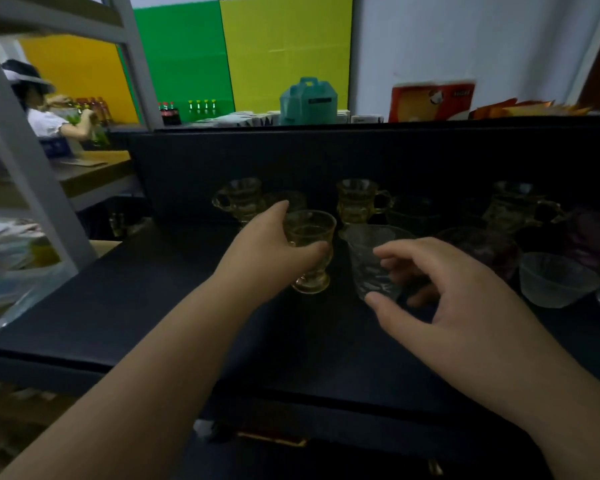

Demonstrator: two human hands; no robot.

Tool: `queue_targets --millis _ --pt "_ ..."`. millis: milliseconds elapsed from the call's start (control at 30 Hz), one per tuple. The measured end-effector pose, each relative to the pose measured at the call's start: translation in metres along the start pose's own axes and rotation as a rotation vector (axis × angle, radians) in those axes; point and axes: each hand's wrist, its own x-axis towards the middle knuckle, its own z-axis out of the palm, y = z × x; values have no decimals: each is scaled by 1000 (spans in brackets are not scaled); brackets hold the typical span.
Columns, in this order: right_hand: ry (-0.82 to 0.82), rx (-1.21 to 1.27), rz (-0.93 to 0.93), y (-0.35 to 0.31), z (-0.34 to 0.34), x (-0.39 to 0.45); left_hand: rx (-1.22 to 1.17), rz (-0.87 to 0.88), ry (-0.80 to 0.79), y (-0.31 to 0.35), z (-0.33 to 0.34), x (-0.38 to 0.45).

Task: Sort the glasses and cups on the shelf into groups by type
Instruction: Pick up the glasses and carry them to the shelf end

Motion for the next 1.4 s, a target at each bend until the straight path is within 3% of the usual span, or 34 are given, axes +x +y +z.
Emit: queue_targets --millis 167,433,667,900,1100,1400 --pt "38 6 61 -23 26 9 -148 44 -104 -25 -8 6" --pt "97 -115 103 -62 62 41 -174 60 -102 -70 -45 15" --pt "54 -235 192 -74 94 99 -240 109 3 -105 -80 13" --pt "-107 -394 437 -54 130 189 -384 32 32 -122 -93 24" --pt "-114 -224 668 -37 157 211 -399 16 16 -126 -92 27" --pt "52 -107 572 -52 154 175 -451 18 -12 -128 -97 25"
